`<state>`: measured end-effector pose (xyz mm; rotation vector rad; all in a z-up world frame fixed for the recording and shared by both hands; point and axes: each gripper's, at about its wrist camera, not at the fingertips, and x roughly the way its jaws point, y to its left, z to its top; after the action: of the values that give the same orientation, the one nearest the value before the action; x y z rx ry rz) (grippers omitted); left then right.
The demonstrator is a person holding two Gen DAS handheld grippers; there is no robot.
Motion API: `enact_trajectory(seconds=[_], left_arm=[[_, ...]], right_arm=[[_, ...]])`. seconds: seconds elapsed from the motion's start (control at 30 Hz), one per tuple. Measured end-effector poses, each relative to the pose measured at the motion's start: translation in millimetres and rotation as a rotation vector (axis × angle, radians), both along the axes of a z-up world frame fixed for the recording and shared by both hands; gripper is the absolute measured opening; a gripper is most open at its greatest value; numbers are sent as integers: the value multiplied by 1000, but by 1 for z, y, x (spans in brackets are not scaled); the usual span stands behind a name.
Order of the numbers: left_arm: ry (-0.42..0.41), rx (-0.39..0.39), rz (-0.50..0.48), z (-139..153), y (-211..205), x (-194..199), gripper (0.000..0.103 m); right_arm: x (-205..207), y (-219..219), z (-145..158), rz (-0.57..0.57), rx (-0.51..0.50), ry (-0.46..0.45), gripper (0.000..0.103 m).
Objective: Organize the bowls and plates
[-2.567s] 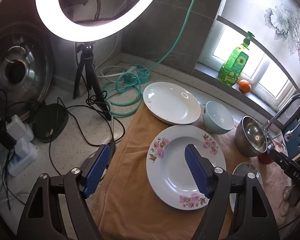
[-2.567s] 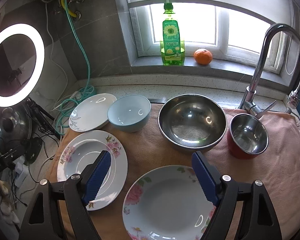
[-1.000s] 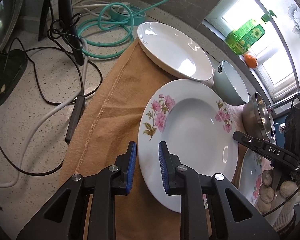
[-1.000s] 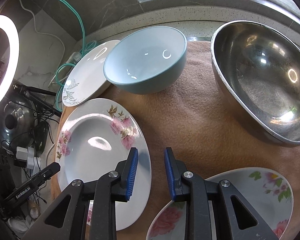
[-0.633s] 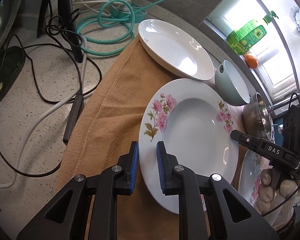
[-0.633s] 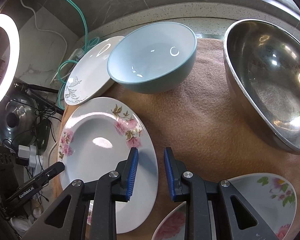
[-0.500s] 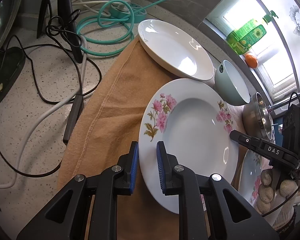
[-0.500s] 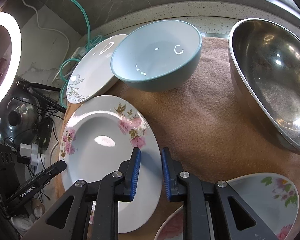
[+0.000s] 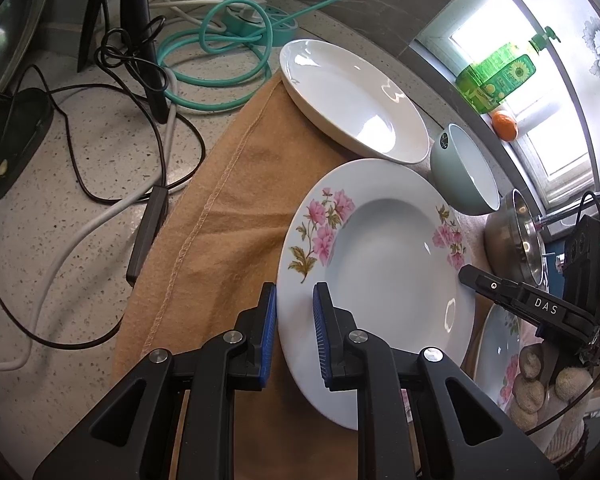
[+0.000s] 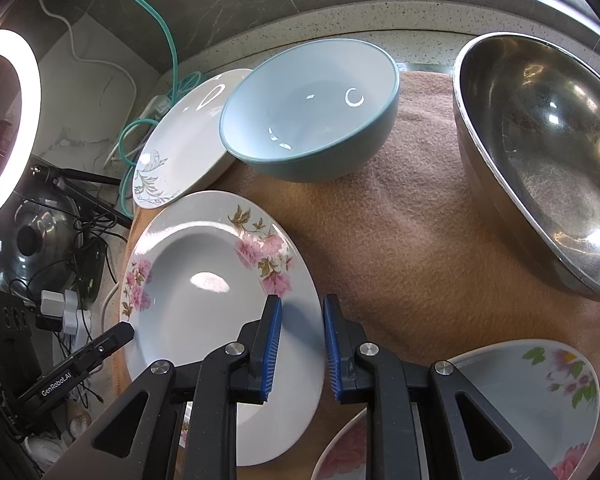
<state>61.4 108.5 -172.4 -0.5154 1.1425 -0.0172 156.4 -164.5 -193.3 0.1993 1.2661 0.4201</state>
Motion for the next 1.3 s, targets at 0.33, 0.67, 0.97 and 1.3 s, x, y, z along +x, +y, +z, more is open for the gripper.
enact_trajectory(seconds=[0.33,0.67,0.97,1.3], left_arm=[[1,13,6,4,-1,-6,16],[4,30,29,6,8,-18,16],[8,37,23,7,9,-29,16],[11,51,23,7,9,-38,16]], right_arm=[[-11,0,1,-4,-2,10,19],[-27,7,4,15,10,14,19],[-39,7,4,18,6,17,19],[-57,7,6,25,3,12,19]])
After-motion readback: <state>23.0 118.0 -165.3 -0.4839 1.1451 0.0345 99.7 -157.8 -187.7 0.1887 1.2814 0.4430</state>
